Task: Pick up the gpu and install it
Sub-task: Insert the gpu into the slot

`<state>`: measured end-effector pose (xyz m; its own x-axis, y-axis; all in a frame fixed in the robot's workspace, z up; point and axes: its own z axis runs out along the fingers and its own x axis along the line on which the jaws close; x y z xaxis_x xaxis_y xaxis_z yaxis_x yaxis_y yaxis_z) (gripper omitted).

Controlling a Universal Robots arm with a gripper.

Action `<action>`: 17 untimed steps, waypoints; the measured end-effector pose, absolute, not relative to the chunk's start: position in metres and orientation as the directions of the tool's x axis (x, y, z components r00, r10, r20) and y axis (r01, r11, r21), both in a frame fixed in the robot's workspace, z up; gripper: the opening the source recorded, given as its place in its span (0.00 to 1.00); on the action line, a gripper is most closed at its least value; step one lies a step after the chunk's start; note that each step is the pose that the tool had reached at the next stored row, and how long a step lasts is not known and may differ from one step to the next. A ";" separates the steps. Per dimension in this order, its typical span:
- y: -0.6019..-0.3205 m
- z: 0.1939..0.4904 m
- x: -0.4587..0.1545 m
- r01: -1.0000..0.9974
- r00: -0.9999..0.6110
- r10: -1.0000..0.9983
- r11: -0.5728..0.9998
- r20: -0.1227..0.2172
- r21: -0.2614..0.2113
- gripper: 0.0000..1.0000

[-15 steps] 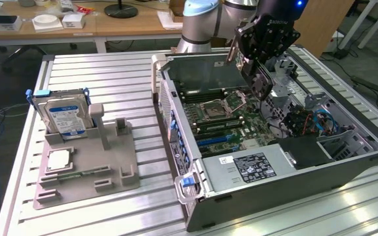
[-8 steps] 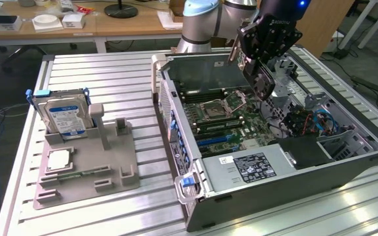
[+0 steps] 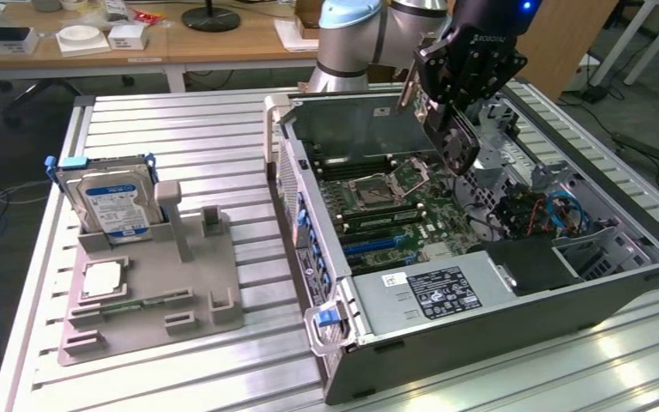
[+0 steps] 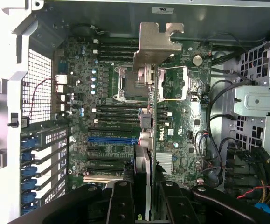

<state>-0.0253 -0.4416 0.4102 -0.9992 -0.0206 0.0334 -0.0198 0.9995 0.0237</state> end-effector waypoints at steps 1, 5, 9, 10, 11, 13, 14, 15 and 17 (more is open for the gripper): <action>-0.442 0.410 -0.025 -0.020 -0.999 -0.021 1.000 0.033 0.024 0.26; -0.442 0.410 -0.025 -0.021 -0.999 -0.022 0.999 0.033 0.024 0.26; -0.442 0.410 -0.025 -0.037 -0.999 -0.038 0.999 0.033 0.024 0.26; -0.442 0.410 -0.025 -0.042 -0.999 -0.042 0.999 0.033 0.024 0.26; -0.442 0.410 -0.025 -0.046 -0.998 -0.047 0.999 0.033 0.024 0.26; -0.442 0.410 -0.025 -0.055 -0.998 -0.056 0.998 0.033 0.024 0.26; -0.442 0.410 -0.025 -0.060 -0.998 -0.061 0.998 0.033 0.024 0.26; -0.442 0.410 -0.025 -0.064 -0.997 -0.065 0.998 0.033 0.024 0.26; -0.442 0.410 -0.025 -0.071 -0.997 -0.072 0.997 0.033 0.024 0.26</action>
<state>-0.0253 -0.4416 0.4102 -0.9969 -0.0715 0.0334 -0.0707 0.9972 0.0237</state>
